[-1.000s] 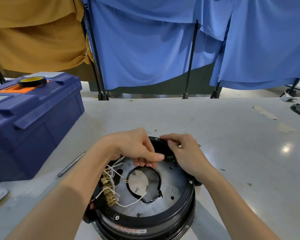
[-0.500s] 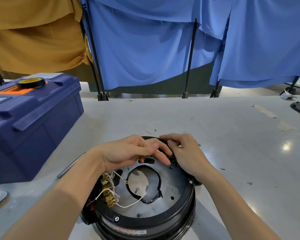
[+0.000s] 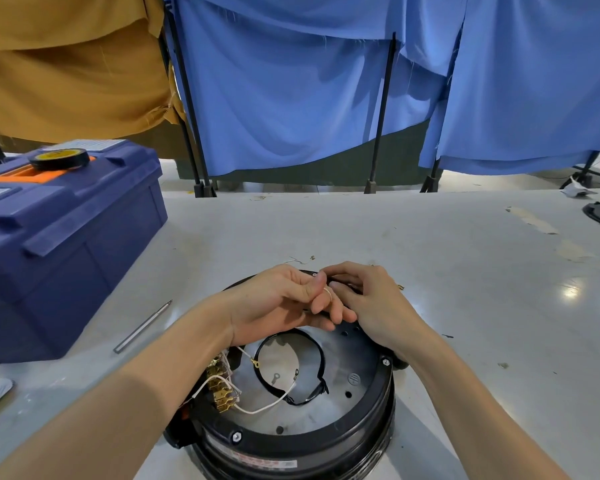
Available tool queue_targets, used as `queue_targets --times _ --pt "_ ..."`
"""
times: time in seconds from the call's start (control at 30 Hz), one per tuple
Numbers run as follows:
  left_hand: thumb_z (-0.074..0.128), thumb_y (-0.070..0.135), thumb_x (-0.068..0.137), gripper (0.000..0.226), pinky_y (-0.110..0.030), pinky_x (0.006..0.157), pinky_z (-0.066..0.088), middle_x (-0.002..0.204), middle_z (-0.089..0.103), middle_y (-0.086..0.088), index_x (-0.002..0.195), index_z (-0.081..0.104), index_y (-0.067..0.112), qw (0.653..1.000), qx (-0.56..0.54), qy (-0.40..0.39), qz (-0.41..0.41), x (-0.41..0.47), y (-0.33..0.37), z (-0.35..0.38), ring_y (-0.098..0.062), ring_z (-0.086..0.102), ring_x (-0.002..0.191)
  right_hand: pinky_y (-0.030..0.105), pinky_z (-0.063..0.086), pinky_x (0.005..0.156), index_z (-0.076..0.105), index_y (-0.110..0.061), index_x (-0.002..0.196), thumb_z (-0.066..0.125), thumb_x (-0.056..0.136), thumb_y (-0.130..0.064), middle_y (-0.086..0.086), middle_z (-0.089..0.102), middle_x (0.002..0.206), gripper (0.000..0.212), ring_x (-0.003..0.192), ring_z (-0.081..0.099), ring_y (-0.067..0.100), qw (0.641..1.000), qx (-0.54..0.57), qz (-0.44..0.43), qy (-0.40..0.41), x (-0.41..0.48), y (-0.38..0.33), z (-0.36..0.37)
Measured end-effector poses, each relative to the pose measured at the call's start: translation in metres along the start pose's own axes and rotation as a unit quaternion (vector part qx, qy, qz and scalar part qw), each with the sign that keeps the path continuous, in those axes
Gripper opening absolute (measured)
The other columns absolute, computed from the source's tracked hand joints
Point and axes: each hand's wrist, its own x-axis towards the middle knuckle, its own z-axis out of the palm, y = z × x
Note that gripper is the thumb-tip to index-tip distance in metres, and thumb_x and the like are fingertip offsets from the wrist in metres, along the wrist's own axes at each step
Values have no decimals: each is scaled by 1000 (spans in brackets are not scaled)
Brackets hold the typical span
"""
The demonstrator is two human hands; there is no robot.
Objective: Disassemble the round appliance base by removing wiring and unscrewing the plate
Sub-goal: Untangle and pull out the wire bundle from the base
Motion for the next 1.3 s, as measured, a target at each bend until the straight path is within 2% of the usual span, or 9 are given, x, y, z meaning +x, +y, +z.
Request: queue_targets --times 0.1,0.37,0.5,0.7,0.87,1.03,1.1,1.2,1.3 --pt "44 23 96 43 -39 93 52 65 57 -9 57 53 8 1000 3 30 2 2 -3 2 -24 63 81 29 51 94 69 -13 112 51 97 -8 -1 73 106 23 103 66 8 1000 -14 -10 -1 0 0 0" --pt "39 10 100 52 -28 70 50 55 35 -6 49 44 9 987 106 111 36 10 -6 18 -15 40 50 23 50 92 69 -12 114 53 97 -9 -3 73 106 24 104 65 5 999 -33 -29 -3 2 -1 0" --pt "31 -21 85 59 -21 51 42 50 33 -4 41 45 15 977 41 200 62 -12 -3 1 -15 41 42 16 49 88 69 -13 114 52 96 -7 -3 73 106 25 103 65 5 999 -42 -22 18 4 5 -9" --pt "40 24 96 47 -30 67 48 52 31 -3 51 49 12 983 1 145 109 -36 1 -8 -17 36 49 13 47 82 69 -21 114 52 98 -12 -8 73 107 25 101 65 3 1000 -12 10 13 8 7 -8" --pt "37 25 100 46 -32 76 51 56 41 -2 58 51 14 989 -53 70 120 -23 10 -4 -17 46 56 24 51 88 71 -22 112 51 99 -18 -8 74 101 24 98 67 5 999 4 21 35 5 5 -6" --pt "42 29 96 41 -35 83 53 70 59 -12 60 50 12 985 -91 67 127 -15 10 -4 -25 63 79 6 44 79 74 -28 101 51 99 -30 -15 73 96 23 92 63 -9 994 52 -49 82 -5 -6 -4" --pt "39 28 98 45 -33 81 54 77 62 -13 58 50 12 985 -79 78 132 -12 8 -2 -26 65 90 10 48 79 75 -32 97 55 94 -36 -13 75 94 21 91 67 -2 990 104 -71 59 -10 -11 -9" --pt "36 27 99 46 -29 76 53 78 62 -12 57 50 13 985 -71 81 134 -9 6 1 -24 63 89 23 56 76 76 -25 93 66 90 -17 -1 76 84 13 83 72 13 985 151 -77 10 -13 -15 -12" --pt "38 27 98 45 -29 72 50 80 60 -11 58 49 12 986 -72 82 126 -8 5 3 -26 60 84 15 49 64 70 -15 80 65 87 1 1 71 68 18 66 67 11 983 167 -77 -1 -12 -16 -13"
